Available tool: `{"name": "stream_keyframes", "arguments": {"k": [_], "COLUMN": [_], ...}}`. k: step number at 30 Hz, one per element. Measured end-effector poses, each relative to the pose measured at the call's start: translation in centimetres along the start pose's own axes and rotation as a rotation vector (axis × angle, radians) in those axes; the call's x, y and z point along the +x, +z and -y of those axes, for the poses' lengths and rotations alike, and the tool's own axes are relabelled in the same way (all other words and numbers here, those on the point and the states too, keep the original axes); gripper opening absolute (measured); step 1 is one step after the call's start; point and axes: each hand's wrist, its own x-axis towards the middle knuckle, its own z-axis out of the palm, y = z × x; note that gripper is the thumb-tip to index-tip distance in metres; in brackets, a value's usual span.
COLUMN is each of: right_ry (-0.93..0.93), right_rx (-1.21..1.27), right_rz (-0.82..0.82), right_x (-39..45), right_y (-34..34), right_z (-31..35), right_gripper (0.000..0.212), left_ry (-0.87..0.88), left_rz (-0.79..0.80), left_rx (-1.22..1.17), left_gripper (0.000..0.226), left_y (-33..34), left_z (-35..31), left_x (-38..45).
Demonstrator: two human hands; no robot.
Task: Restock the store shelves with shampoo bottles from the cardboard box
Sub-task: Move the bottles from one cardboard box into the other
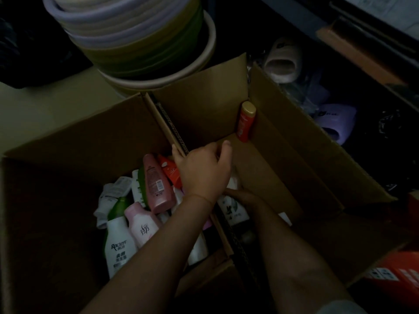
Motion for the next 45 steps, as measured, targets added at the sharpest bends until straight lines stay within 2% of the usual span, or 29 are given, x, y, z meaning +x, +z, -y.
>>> {"name": "stream_keyframes", "arguments": {"k": [3, 4, 6, 8, 10, 13, 15, 16, 18, 19, 20, 22, 24, 26, 27, 29, 31, 32, 34, 36, 38, 39, 41, 43, 45], "right_ry": [0.035, 0.006, -0.095, -0.217, -0.343, -0.513, -0.583, -0.597, -0.607, -0.621, -0.636, -0.62, -0.59, -0.657, -0.715, -0.806, -0.867, -0.887, -0.872, -0.799, -0.678, -0.624, -0.546, -0.504, -0.447], "right_rx": [0.077, 0.082, 0.095, 0.096, 0.068, 0.072, 0.089, 0.075, -0.028, -0.109, -0.21, -0.459, -0.726, -0.83, -0.796, -0.625, -0.456, -0.39, -0.28, -0.263, -0.297, -0.312, -0.327, -0.392, -0.491], "right_rz": [0.039, 0.053, 0.027, 0.016, 0.035, 0.086, 0.166, 0.207, 0.228, 0.2, 0.162, 0.093, 0.088, 0.126, 0.149, 0.166, 0.093, 0.033, -0.091, -0.207, -0.279, -0.297, -0.337, -0.357, -0.345], "right_x": [-1.6, -2.3, -4.8, -8.6, -12.8, -18.5, -21.1, -22.0, -22.0, -21.3, -20.4, -18.8, -17.6, -17.1, -17.3, -18.1, -18.7, -18.7, -17.8, -16.1, -14.3, -13.4, -11.7, -10.1, -7.8], "right_y": [-0.9, -1.5, -1.8, -1.3, -0.5, 2.0, 4.6, 6.5, 10.8, 13.0, 15.2, 18.5, 20.1, 20.3, 19.9, 18.5, 16.4, 15.1, 12.2, 9.5, 7.2, 6.3, 5.3, 4.8, 4.7], "right_z": [0.2, 0.8, 3.3, 6.4, 9.3, 12.2, 13.3, 13.6, 13.6, 13.3, 12.8, 11.5, 10.5, 10.3, 10.5, 11.1, 12.2, 12.7, 13.5, 13.8, 13.6, 13.4, 13.5, 13.7, 13.4], "right_gripper": [0.078, 0.08, 0.068, 0.059, 0.055, 0.04, 0.031, 0.031, 0.032, 0.035, 0.042, 0.055, 0.046, 0.033, 0.026, 0.017, 0.018, 0.02, 0.023, 0.023, 0.022, 0.022, 0.022, 0.018, 0.015], "left_ry": [-0.009, -0.007, -0.004, -0.009, -0.039, -0.128, -0.216, -0.258, -0.365, -0.434, -0.509, -0.652, -0.712, -0.745, -0.778, -0.8, -0.705, -0.604, -0.456, -0.401, -0.361, -0.354, -0.374, -0.383, -0.371], "left_rz": [0.024, 0.03, 0.037, 0.028, -0.042, -0.102, 0.013, 0.092, 0.208, 0.256, 0.266, 0.181, 0.085, 0.057, 0.035, -0.039, -0.131, -0.174, -0.122, 0.087, 0.313, 0.366, 0.384, 0.388, 0.383], "left_rx": [0.031, 0.044, 0.024, -0.096, -0.236, -0.623, -1.032, -1.223, -1.445, -1.483, -1.475, -1.432, -1.396, -1.333, -1.225, -0.836, -0.414, -0.368, -0.622, -0.846, -0.904, -0.953, -1.01, -1.053, -1.075], "left_gripper": [0.055, 0.056, 0.053, 0.042, 0.045, 0.057, 0.059, 0.067, 0.084, 0.083, 0.079, 0.073, 0.064, 0.059, 0.062, 0.06, 0.046, 0.048, 0.06, 0.07, 0.092, 0.102, 0.107, 0.094, 0.092], "left_y": [-0.4, -0.6, -0.9, -1.2, -1.6, -4.5, -7.7, -9.0, -10.9, -11.8, -12.0, -12.1, -10.9, -9.4, -8.7, -7.7, -7.4, -7.3, -7.5, -6.5, -4.5, -3.5, -1.5, -0.7, -0.8], "left_z": [0.0, -0.1, -0.1, 0.0, 0.5, 0.6, 0.9, 1.6, 4.4, 6.2, 8.2, 12.4, 16.3, 18.9, 19.7, 20.2, 19.1, 18.1, 14.7, 10.5, 7.1, 6.0, 5.6, 6.0, 6.2], "left_x": [-0.1, -0.2, -0.2, -0.4, -0.6, -1.9, -2.6, -2.7, -2.6, -2.5, -2.3, -2.4, -3.1, -4.2, -4.9, -5.5, -5.1, -4.6, -4.0, -4.2, -5.3, -6.0, -6.9, -6.8, -6.7]}}
